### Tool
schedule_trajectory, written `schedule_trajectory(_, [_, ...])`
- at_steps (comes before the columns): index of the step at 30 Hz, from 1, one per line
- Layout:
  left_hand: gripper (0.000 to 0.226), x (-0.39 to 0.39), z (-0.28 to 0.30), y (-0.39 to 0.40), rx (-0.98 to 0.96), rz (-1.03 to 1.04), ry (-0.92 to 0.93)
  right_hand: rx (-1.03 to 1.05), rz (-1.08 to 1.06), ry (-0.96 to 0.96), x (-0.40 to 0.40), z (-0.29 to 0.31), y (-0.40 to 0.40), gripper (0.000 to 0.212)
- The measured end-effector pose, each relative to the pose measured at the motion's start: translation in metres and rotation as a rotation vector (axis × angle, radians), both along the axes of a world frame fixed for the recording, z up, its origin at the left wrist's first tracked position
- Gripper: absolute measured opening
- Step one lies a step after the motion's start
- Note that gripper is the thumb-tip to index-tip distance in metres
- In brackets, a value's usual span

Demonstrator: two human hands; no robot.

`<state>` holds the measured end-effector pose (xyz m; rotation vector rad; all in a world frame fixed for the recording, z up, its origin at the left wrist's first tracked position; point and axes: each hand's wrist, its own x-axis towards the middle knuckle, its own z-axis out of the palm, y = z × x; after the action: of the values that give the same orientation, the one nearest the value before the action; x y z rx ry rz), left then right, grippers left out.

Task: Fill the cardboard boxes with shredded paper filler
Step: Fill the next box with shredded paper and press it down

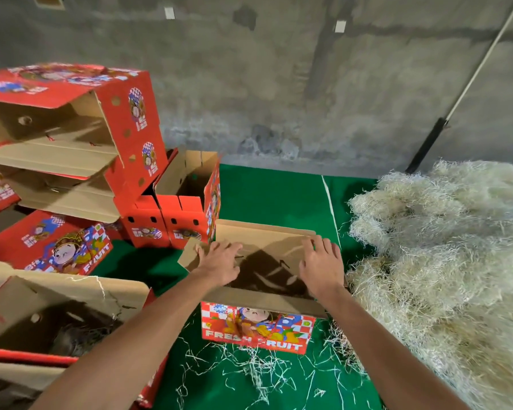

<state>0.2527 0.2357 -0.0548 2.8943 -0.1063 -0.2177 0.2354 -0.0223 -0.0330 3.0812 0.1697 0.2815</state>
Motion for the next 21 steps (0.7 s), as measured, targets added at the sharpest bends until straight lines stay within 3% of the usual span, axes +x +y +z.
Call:
schedule_trajectory(4, [0.069,0.005,-0.001,0.015,0.062,-0.041,0.018,0.210,-0.280,0.091,-0.003,-0.005,-0.004,0.078])
schedule_trajectory(7, [0.071,0.007,-0.001,0.022,0.114,-0.087,-0.017,0.437,-0.423,0.210,0.001,0.001,-0.011,0.043])
schedule_trajectory(11, [0.060,0.011,-0.001,0.028,0.049,-0.103,-0.133,0.504,-0.395,0.195,0.010,0.005,-0.006,0.029])
schedule_trajectory(21, [0.057,0.028,0.006,0.027,-0.030,-0.143,-0.264,0.684,-0.315,0.117,0.029,-0.018,0.073,0.033])
